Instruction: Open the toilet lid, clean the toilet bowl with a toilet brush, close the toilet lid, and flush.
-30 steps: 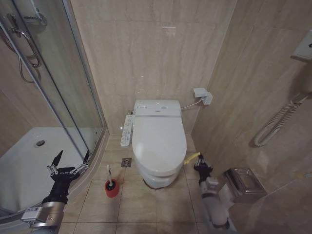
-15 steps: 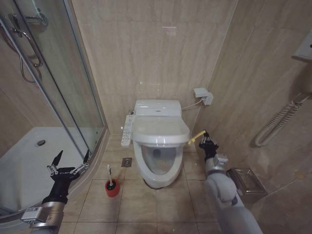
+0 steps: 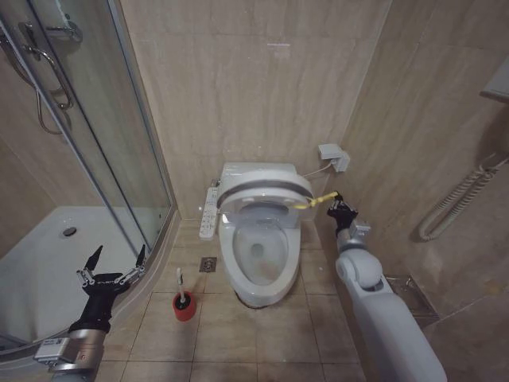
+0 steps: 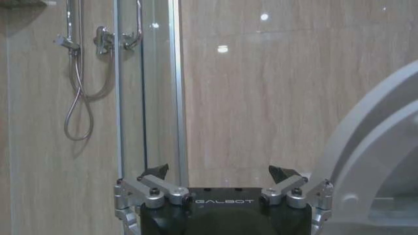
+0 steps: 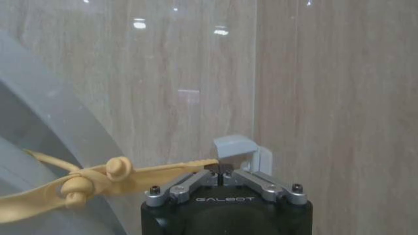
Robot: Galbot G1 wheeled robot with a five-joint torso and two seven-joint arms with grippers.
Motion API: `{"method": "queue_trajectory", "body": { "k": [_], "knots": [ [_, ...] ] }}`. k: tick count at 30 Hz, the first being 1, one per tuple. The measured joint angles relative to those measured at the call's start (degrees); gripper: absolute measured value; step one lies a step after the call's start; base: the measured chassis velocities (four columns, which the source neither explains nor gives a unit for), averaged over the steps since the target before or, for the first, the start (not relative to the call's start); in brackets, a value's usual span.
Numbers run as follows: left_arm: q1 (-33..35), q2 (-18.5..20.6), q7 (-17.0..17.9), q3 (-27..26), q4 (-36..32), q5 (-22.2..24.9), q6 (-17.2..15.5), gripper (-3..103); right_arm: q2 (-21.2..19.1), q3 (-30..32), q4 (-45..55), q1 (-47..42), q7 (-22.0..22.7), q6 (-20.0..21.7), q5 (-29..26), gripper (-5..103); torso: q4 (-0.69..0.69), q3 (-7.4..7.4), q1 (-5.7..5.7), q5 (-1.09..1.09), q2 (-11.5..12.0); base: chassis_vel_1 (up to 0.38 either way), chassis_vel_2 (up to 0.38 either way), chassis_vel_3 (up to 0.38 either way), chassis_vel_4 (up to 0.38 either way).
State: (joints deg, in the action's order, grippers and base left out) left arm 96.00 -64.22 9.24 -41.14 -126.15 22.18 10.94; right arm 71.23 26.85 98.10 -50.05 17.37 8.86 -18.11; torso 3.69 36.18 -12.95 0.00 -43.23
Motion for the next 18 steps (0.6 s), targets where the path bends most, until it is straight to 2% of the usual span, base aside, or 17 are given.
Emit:
{"method": "queue_trajectory", "body": {
  "k": [7, 18],
  "knots": [
    [0.0, 0.0, 0.0, 0.0, 0.0, 0.0, 0.0, 100, 0.6, -4.1, -4.5, 9.2, 1.0, 1.1, 0.5, 0, 0.03, 0.01, -0.01, 0.0, 0.0, 0.0, 0.0, 0.0, 0.0],
    [0.0, 0.0, 0.0, 0.0, 0.0, 0.0, 0.0, 100, 2.7, -8.5, -14.2, 18.8, 1.3, 0.9, 0.9, 0, -0.01, 0.0, -0.01, 0.0, 0.0, 0.0, 0.0, 0.0, 0.0]
  ]
}}
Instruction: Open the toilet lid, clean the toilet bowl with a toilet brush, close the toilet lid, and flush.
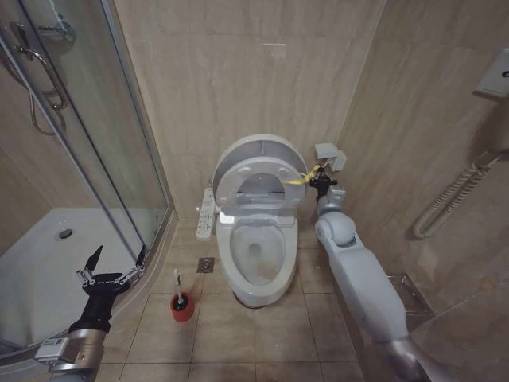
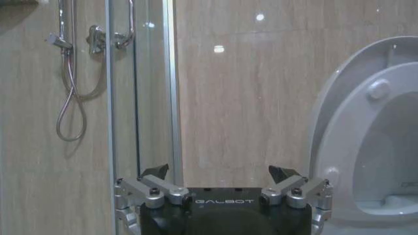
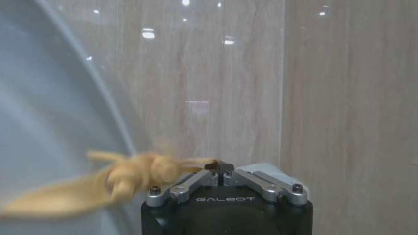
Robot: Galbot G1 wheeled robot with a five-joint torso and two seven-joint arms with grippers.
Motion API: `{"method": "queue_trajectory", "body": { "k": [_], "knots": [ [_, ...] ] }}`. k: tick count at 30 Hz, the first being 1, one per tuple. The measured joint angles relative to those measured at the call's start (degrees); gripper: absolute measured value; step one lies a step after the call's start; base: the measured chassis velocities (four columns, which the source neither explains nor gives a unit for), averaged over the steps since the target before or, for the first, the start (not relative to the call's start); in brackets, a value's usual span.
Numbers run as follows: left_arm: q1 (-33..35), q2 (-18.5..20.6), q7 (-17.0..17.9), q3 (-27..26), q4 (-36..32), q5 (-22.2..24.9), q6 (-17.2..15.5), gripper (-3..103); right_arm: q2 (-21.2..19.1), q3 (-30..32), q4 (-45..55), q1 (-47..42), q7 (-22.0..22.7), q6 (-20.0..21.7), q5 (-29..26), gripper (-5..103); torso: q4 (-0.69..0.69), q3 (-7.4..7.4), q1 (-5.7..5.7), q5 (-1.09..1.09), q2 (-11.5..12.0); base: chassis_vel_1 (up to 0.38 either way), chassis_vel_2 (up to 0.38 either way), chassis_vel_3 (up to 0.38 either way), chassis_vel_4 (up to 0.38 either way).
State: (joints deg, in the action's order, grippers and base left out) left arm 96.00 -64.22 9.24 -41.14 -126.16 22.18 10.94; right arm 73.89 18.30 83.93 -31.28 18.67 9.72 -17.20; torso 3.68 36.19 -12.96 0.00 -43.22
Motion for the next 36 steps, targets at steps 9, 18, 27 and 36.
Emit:
{"method": "queue_trajectory", "body": {
  "k": [9, 18, 27, 36],
  "knots": [
    [0.0, 0.0, 0.0, 0.0, 0.0, 0.0, 0.0, 100, 1.2, -2.2, -8.2, 7.5, -0.4, -1.2, 0.9, 0, 0.01, 0.0, 0.0, 0.01, 0.0, 0.0, 0.0, 0.0, 0.0],
    [0.0, 0.0, 0.0, 0.0, 0.0, 0.0, 0.0, 100, 1.6, -4.6, -15.2, 14.9, -1.2, -2.0, 1.6, 0, -0.02, 0.0, 0.0, 0.0, 0.0, 0.0, 0.0, 0.0, 0.0],
    [0.0, 0.0, 0.0, 0.0, 0.0, 0.0, 0.0, 100, 1.7, -6.3, -20.4, 18.7, -1.4, -2.4, 1.6, 0, -0.01, 0.0, 0.0, 0.0, 0.0, 0.0, 0.0, 0.0, 0.0],
    [0.0, 0.0, 0.0, 0.0, 0.0, 0.0, 0.0, 100, 3.4, -6.7, -25.7, 21.4, -1.7, -3.5, 3.3, 0, 0.0, 0.0, 0.0, 0.0, 0.0, 0.0, 0.0, 0.0, 0.0]
  ]
}}
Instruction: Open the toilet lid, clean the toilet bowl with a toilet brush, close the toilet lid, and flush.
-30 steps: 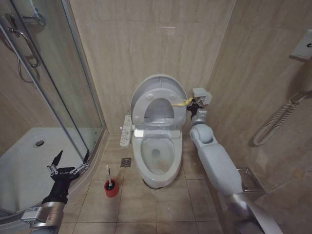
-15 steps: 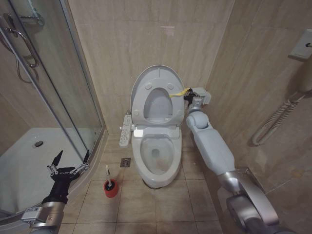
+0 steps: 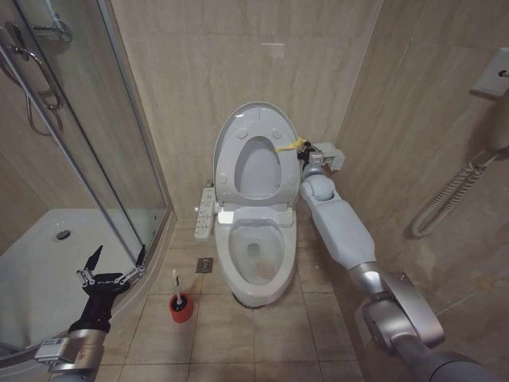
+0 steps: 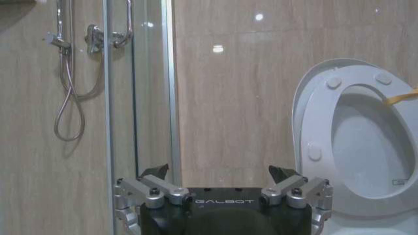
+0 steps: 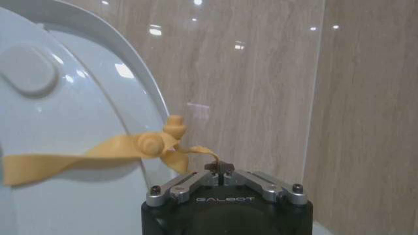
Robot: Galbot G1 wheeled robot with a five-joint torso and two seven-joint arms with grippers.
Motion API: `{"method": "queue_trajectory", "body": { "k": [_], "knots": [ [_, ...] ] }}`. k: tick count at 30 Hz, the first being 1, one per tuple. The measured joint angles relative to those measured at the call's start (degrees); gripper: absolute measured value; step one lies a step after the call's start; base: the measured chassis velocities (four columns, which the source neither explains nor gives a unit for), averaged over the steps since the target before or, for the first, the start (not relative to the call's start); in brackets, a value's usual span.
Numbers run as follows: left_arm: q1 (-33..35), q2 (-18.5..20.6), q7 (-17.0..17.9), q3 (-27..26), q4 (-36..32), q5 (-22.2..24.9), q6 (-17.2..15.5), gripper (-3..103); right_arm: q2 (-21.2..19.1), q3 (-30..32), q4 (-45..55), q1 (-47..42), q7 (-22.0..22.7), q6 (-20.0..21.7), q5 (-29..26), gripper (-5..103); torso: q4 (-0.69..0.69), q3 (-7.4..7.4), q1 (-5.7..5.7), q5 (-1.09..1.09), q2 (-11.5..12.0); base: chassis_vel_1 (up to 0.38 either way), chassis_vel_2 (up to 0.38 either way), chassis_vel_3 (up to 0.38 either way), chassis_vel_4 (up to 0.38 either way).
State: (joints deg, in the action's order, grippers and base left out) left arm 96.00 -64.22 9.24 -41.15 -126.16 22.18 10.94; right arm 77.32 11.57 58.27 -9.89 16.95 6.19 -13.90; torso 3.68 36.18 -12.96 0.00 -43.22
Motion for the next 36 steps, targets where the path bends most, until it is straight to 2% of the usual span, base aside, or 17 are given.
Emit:
{"method": "queue_trajectory", "body": {
  "k": [8, 20, 28, 36],
  "knots": [
    [0.0, 0.0, 0.0, 0.0, 0.0, 0.0, 0.0, 100, 1.4, -0.4, -2.1, 1.5, 0.2, 0.0, 0.8, 0, 0.03, 0.0, 0.0, 0.0, 0.0, 0.0, 0.0, 0.0, 0.0],
    [0.0, 0.0, 0.0, 0.0, 0.0, 0.0, 0.0, 100, 1.5, -0.6, -2.7, 2.1, 0.5, -0.1, 1.5, 0, -0.01, 0.0, 0.0, 0.0, 0.0, 0.0, 0.0, 0.0, 0.0],
    [0.0, 0.0, 0.0, 0.0, 0.0, 0.0, 0.0, 100, -1.7, -1.2, 1.0, -0.2, 0.7, 0.5, 0.7, 0, -0.07, 0.0, 0.0, -0.01, 0.0, 0.0, 0.0, 0.0, 0.0],
    [0.0, 0.0, 0.0, 0.0, 0.0, 0.0, 0.0, 100, -5.0, -1.3, 4.5, -2.6, 1.0, 1.0, -0.7, 0, -0.03, 0.0, 0.0, -0.01, 0.0, 0.0, 0.0, 0.0, 0.0]
  ]
}}
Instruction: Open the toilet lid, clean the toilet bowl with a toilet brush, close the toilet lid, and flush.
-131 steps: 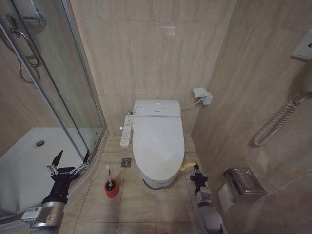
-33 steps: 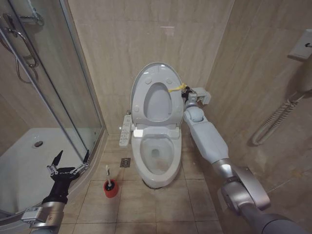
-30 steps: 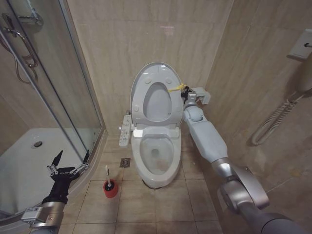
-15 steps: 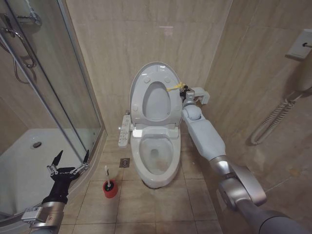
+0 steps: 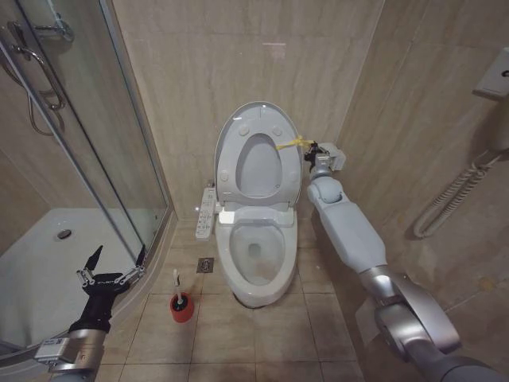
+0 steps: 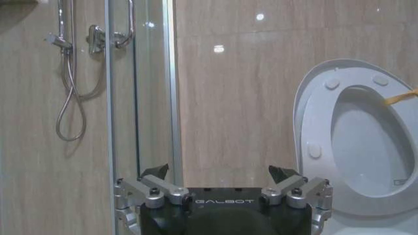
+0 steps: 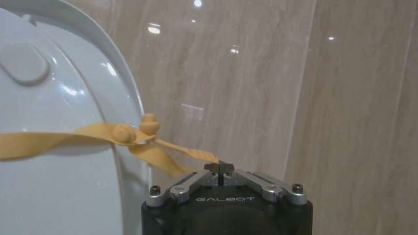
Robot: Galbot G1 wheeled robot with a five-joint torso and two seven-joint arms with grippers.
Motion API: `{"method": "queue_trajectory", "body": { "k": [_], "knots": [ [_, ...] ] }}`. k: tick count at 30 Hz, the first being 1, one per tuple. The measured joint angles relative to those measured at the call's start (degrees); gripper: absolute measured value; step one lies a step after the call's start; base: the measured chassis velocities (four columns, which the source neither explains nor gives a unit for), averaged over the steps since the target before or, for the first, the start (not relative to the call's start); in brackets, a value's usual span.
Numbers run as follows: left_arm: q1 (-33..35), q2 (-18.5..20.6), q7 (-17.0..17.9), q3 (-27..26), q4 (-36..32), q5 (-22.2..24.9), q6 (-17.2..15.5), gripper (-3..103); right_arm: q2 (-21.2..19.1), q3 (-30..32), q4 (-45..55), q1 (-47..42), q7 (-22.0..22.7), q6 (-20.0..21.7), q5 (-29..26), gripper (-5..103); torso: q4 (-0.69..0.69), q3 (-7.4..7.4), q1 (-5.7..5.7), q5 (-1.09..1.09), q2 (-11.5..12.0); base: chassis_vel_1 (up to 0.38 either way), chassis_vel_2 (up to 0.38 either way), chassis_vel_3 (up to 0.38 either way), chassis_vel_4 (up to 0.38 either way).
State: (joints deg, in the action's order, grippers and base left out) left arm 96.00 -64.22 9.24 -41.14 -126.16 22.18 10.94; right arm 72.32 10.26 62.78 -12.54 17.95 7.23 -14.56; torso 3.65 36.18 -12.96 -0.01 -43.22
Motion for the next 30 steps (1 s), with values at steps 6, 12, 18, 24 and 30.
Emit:
{"method": "queue_trajectory", "body": {
  "k": [6, 12, 18, 24, 30],
  "knots": [
    [0.0, 0.0, 0.0, 0.0, 0.0, 0.0, 0.0, 100, -1.6, 0.0, 3.0, -2.2, 0.2, 0.5, -0.7, 0, 0.02, 0.0, 0.0, 0.0, 0.0, 0.0, 0.0, 0.0, 0.0],
    [0.0, 0.0, 0.0, 0.0, 0.0, 0.0, 0.0, 100, -2.4, -0.2, 5.9, -3.7, 0.4, 1.3, -1.4, 0, 0.04, 0.0, 0.0, 0.0, 0.0, 0.0, 0.0, 0.0, 0.0],
    [0.0, 0.0, 0.0, 0.0, 0.0, 0.0, 0.0, 100, -3.9, -0.3, 10.6, -7.0, 0.3, 1.9, -2.0, 12, 0.03, 0.0, 0.0, 0.0, 0.0, 0.0, 0.0, 0.0, 0.0],
    [0.0, 0.0, 0.0, 0.0, 0.0, 0.0, 0.0, 100, -5.0, 0.5, 14.2, -10.5, 0.3, 2.3, -2.7, 38, 0.03, 0.0, 0.0, 0.0, 0.0, 0.0, 0.0, 0.0, 0.0],
    [0.0, 0.0, 0.0, 0.0, 0.0, 0.0, 0.0, 100, -6.4, 1.1, 18.6, -14.1, 0.4, 3.1, -3.7, 65, 0.02, 0.0, 0.0, 0.0, 0.0, 0.0, 0.0, 0.0, 0.0]
  ]
}}
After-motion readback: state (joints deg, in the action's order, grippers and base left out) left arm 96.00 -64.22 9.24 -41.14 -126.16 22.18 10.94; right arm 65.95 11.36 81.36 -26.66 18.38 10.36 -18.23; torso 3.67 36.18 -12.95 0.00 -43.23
